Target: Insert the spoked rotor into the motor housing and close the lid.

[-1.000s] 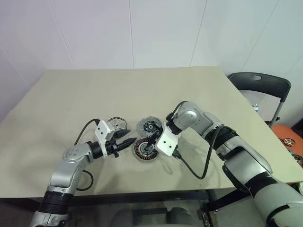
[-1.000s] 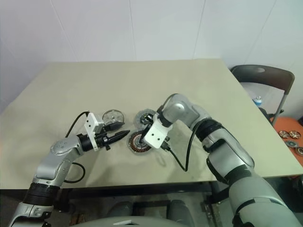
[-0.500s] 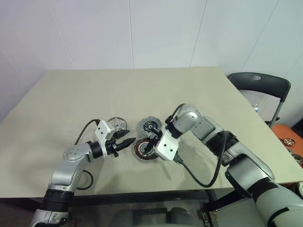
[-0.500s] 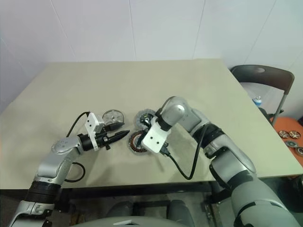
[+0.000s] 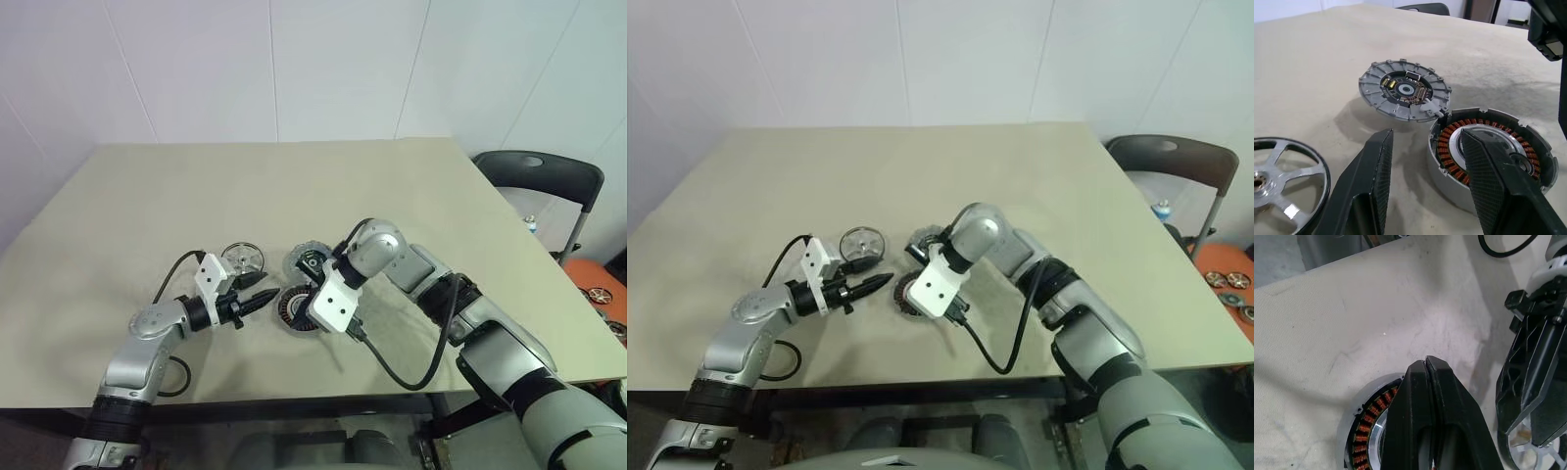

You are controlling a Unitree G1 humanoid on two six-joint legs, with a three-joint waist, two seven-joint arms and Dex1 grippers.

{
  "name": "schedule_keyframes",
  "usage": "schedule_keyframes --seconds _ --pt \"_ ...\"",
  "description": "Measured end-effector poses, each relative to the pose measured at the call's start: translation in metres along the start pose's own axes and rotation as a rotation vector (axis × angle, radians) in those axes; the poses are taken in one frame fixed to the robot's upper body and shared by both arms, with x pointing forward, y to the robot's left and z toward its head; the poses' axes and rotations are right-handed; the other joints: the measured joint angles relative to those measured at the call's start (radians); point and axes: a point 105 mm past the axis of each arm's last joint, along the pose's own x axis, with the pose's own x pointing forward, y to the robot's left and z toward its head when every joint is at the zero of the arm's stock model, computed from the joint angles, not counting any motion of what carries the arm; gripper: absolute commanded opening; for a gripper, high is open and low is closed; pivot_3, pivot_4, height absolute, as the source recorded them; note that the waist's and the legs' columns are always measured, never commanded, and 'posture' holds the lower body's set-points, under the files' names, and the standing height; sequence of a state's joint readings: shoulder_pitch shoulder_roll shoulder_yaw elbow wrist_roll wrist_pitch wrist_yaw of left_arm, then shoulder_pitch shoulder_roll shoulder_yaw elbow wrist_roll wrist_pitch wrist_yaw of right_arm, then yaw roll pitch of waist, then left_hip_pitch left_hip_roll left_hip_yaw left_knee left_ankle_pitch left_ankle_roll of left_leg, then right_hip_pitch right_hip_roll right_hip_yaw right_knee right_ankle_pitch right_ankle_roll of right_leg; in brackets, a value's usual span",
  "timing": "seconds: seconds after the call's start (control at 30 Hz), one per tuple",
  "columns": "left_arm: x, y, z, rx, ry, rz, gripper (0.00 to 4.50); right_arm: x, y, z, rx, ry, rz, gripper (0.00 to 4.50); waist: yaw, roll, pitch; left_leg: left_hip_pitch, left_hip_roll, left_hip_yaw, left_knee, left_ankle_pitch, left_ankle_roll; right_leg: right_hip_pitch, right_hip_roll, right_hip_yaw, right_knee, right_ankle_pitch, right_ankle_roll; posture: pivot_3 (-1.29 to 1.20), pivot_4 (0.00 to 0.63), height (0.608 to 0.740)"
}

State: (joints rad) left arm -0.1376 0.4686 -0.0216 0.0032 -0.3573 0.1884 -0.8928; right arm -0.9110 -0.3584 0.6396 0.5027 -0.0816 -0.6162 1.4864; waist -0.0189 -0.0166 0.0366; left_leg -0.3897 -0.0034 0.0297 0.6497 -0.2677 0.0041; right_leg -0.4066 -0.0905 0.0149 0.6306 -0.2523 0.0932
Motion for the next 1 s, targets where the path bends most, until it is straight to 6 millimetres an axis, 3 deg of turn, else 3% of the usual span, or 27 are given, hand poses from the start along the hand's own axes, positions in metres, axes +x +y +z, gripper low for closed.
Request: schedule_keyframes --seconds 0.33,1.0 --pt "-0.002 0.002 -0.006 -0.014 0.011 0.013 2.34 0.010 0.006 -0.015 0.054 0.025 -0.004 0.04 -0.001 0.000 0.000 0.000 0.000 0.000 0.000 0.000 0.000 0.000 0.000 0.000 0.000 0.000 0.000 0.00 0.000 0.740" --pt "-0.002 0.006 -0.005 -0.006 0.004 0.020 2.34 0.013 0.012 -0.023 0.028 0.046 -0.009 0.04 -0.002 0.000 0.000 0.000 0.000 0.000 0.000 0.000 0.000 0.000 0.001 -0.001 0.001 0.000 0.000 0.00 0.000 0.740"
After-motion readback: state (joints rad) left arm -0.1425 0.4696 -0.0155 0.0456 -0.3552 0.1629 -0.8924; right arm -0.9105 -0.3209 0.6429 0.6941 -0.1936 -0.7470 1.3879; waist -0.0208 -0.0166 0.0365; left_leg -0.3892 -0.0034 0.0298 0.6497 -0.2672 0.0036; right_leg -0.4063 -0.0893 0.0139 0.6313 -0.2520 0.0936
